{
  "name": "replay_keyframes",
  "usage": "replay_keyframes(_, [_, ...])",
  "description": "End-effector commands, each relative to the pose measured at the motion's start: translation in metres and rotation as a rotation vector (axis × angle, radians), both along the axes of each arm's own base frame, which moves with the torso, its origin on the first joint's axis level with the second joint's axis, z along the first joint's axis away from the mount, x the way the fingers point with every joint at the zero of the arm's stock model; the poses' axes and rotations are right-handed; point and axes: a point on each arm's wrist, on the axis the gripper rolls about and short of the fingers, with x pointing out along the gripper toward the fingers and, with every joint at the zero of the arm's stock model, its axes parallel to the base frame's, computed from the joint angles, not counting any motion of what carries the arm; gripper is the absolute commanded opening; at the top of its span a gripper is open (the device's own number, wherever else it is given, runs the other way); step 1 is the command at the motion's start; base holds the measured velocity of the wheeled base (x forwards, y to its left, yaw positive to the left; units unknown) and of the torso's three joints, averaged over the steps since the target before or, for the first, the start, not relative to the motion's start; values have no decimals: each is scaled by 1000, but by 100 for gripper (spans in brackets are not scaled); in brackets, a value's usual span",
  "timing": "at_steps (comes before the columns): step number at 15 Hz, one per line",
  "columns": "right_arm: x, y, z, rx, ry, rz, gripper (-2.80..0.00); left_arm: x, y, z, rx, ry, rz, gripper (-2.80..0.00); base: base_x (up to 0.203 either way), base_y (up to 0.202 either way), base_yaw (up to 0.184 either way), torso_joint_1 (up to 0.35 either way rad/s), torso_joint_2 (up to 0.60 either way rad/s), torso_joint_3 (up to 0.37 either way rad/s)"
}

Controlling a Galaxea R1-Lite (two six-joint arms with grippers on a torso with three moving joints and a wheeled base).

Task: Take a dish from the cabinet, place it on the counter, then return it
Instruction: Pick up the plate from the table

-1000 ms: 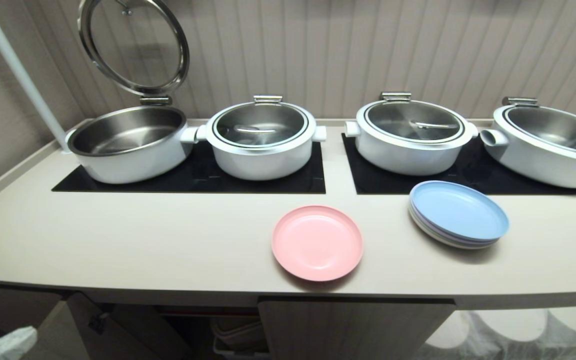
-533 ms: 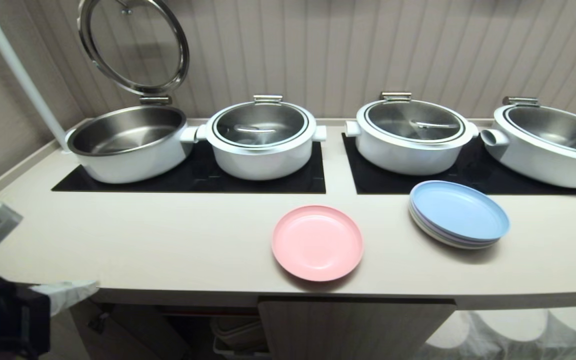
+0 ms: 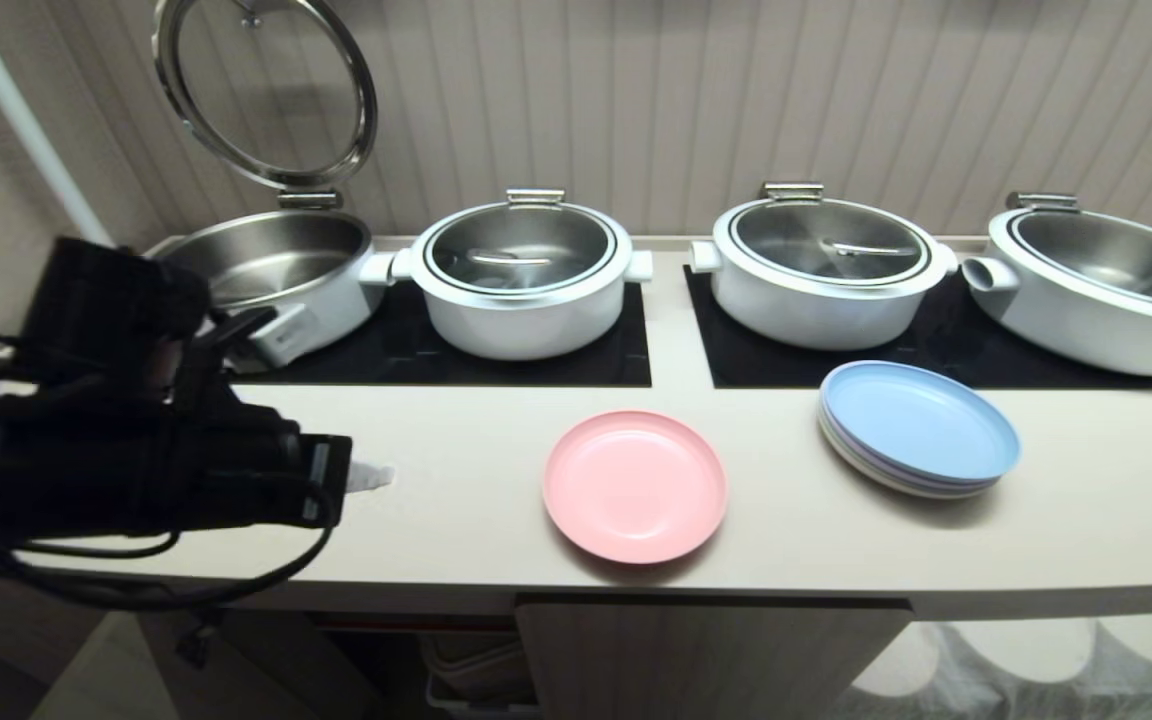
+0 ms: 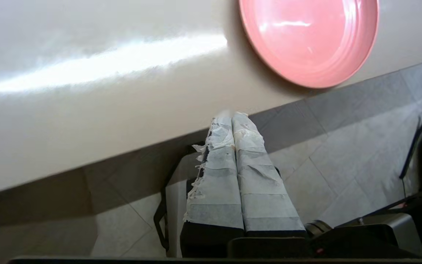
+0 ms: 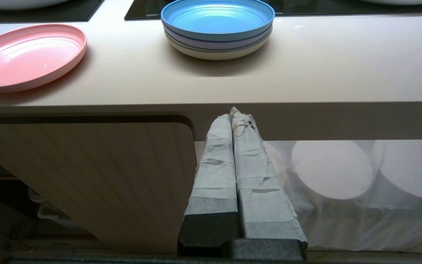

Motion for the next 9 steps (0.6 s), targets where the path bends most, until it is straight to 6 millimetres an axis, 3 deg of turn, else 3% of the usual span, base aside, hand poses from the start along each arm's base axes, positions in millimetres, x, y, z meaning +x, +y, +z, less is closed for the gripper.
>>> replay_keyframes(1, [0, 0, 0, 1, 0, 0, -280, 40, -30, -19, 30, 81, -44, -280, 0, 0, 0, 0, 0, 0])
replay_keyframes(6, [0, 0, 0, 1, 0, -1, -280, 87, -74, -27, 69, 135, -43, -280, 0, 0, 0, 0, 0, 0])
replay_keyframes(9, [0, 0, 0, 1, 0, 0, -280, 97, -98, -31, 122, 159, -22, -280, 0, 0, 0, 0, 0, 0])
